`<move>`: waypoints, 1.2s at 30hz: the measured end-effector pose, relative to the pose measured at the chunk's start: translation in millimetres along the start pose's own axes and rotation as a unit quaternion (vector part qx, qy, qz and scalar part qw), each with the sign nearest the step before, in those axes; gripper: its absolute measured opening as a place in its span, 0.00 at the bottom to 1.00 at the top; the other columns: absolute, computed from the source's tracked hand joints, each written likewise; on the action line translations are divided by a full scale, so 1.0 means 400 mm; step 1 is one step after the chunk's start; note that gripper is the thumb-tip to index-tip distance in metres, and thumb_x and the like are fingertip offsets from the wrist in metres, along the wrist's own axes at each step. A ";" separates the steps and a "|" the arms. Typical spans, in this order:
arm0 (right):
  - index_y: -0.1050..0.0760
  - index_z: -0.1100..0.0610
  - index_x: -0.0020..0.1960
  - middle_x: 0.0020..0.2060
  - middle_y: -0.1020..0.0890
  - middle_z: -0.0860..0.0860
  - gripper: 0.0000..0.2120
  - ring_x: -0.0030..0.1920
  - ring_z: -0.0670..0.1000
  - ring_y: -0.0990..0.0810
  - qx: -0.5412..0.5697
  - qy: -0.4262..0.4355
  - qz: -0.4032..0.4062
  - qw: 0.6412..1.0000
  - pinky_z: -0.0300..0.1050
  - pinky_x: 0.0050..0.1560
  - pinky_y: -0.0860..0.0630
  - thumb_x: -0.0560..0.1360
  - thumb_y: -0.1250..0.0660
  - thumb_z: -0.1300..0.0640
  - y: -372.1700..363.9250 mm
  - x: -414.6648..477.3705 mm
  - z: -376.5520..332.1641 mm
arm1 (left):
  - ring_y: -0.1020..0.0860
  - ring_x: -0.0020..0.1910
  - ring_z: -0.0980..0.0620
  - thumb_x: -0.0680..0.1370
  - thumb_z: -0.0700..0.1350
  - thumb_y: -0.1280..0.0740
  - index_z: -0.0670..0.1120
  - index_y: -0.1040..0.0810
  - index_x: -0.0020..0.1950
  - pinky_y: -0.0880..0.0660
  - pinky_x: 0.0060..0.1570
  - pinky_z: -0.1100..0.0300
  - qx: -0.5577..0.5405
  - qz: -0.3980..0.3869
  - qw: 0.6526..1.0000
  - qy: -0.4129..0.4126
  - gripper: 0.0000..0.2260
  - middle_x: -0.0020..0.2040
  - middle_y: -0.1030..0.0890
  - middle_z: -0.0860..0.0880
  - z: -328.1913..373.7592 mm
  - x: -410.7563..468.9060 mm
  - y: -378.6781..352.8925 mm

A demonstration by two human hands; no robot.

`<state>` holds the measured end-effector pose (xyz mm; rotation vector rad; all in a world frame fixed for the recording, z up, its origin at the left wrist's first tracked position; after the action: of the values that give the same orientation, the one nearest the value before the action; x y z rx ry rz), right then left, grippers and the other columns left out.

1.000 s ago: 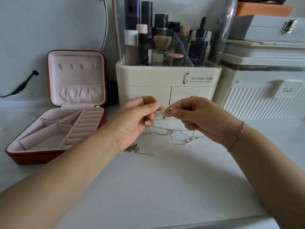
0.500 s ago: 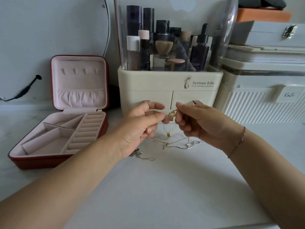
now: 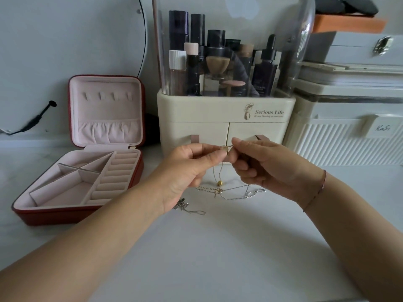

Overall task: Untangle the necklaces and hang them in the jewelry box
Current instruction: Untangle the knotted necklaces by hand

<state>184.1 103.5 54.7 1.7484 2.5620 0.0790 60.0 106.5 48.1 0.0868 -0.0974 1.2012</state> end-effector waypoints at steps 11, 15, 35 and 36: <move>0.22 0.59 0.53 0.36 0.26 0.52 0.09 0.29 0.46 0.31 -0.107 0.007 0.042 0.993 0.36 0.29 0.32 0.73 0.30 0.63 0.009 0.000 0.006 | 0.43 0.22 0.58 0.78 0.49 0.36 0.46 0.22 0.38 0.47 0.20 0.68 -0.059 0.054 0.997 0.017 0.11 0.26 0.37 0.54 -0.004 0.007 0.029; 0.20 0.61 0.46 0.34 0.26 0.54 0.04 0.28 0.49 0.33 -0.155 0.052 0.096 0.982 0.36 0.27 0.33 0.73 0.29 0.61 0.028 -0.004 -0.020 | 0.42 0.22 0.59 0.78 0.49 0.37 0.46 0.24 0.38 0.47 0.20 0.68 -0.063 0.047 0.997 0.014 0.11 0.26 0.36 0.54 -0.004 0.008 0.027; 0.25 0.60 0.37 0.30 0.29 0.52 0.16 0.27 0.45 0.36 -0.061 0.044 0.072 0.995 0.33 0.26 0.37 0.78 0.39 0.51 0.015 -0.007 -0.025 | 0.45 0.23 0.56 0.71 0.47 0.29 0.48 0.17 0.48 0.47 0.22 0.65 0.038 0.019 0.999 0.008 0.08 0.22 0.30 0.58 0.005 -0.003 0.015; 0.25 0.60 0.39 0.30 0.29 0.51 0.15 0.27 0.45 0.36 -0.059 0.044 0.065 0.995 0.33 0.26 0.37 0.78 0.39 0.52 0.013 -0.007 -0.024 | 0.46 0.23 0.56 0.71 0.47 0.29 0.48 0.17 0.47 0.48 0.23 0.65 0.032 0.026 0.999 0.006 0.07 0.22 0.33 0.58 0.005 -0.002 0.019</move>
<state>189.4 102.5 64.8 1.9047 2.4415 0.3103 52.5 108.2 49.9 0.1338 -0.0496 1.2573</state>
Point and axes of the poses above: each hand's wrist, its own x-axis towards the middle knuckle, its own y-axis out of the back of the hand, z = x × y, the point moved 8 cm from there along x, towards the middle knuckle
